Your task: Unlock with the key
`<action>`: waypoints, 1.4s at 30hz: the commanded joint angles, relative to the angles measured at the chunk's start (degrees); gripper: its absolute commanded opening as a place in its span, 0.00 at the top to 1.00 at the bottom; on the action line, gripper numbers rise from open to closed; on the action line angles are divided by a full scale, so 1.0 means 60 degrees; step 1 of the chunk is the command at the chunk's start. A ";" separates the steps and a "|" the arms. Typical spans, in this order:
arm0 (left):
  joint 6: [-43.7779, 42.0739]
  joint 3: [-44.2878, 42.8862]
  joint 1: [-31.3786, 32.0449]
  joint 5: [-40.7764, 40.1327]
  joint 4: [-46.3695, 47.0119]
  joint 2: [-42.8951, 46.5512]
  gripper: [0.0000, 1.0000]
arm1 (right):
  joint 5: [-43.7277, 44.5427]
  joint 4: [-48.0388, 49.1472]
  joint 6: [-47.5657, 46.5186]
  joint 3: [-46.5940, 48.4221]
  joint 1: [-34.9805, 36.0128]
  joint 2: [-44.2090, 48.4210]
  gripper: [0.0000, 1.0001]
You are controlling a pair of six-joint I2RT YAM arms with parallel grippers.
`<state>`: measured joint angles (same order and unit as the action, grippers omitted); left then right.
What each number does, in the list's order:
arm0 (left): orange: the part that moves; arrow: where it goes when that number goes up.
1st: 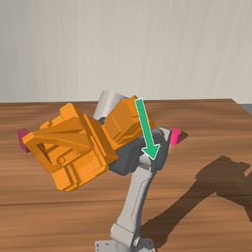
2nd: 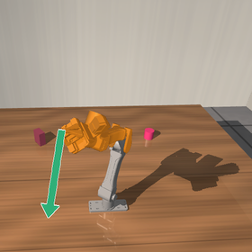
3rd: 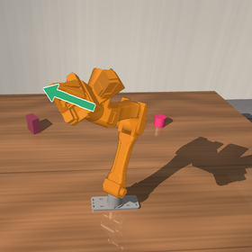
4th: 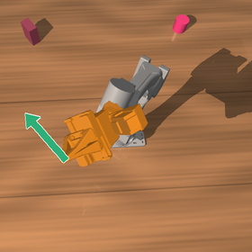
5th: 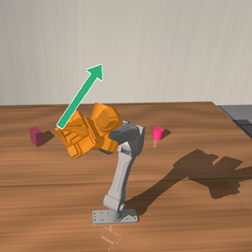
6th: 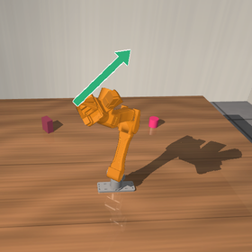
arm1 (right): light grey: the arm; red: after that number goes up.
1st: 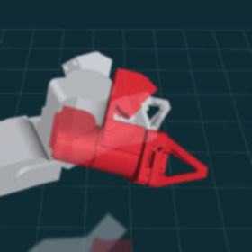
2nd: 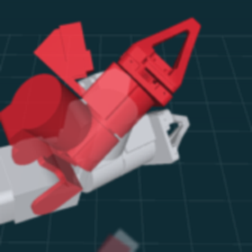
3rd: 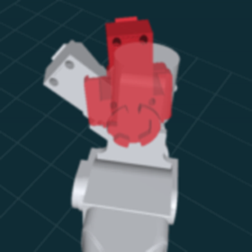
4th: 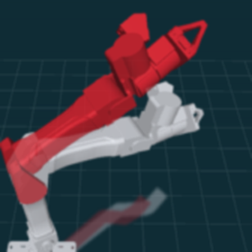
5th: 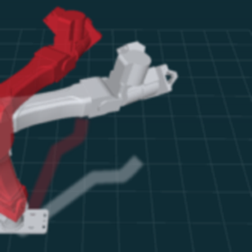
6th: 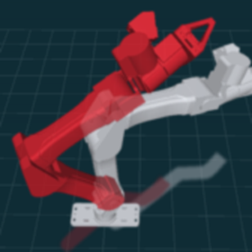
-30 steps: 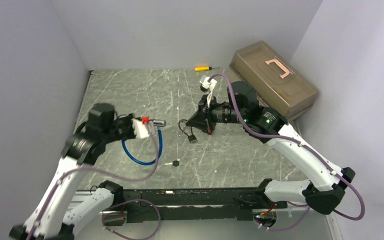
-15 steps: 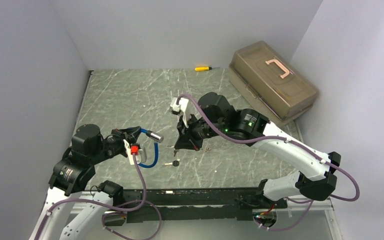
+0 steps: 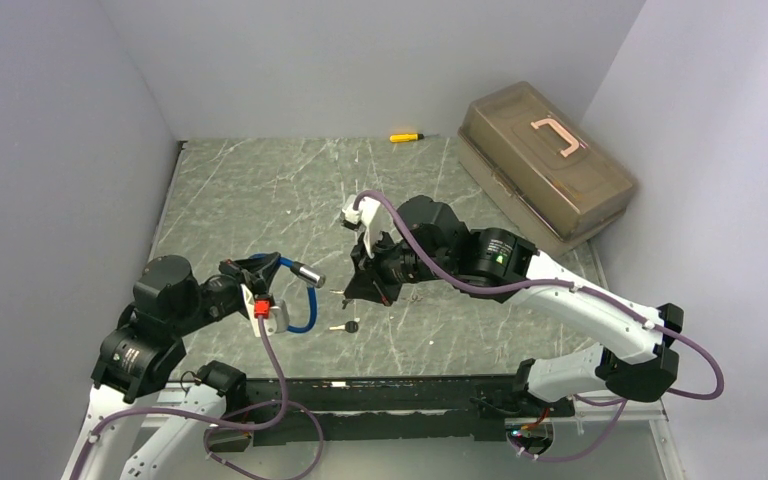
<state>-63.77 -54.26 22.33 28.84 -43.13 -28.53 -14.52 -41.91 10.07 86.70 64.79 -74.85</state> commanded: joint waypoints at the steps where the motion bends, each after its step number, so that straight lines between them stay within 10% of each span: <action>1: 0.0061 -0.0259 0.0018 0.0455 0.0580 0.0166 1.00 | 0.0346 0.1023 0.0423 0.0044 0.0142 0.0398 1.00; 42: 0.0257 -0.0639 0.0014 0.0723 0.0298 0.0139 1.00 | 0.0927 0.1562 0.0497 -0.0289 0.0248 0.0485 1.00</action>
<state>-62.26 -55.31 22.31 30.13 -43.70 -27.59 -10.94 -36.32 12.27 85.36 66.13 -74.06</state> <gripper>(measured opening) 0.040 0.028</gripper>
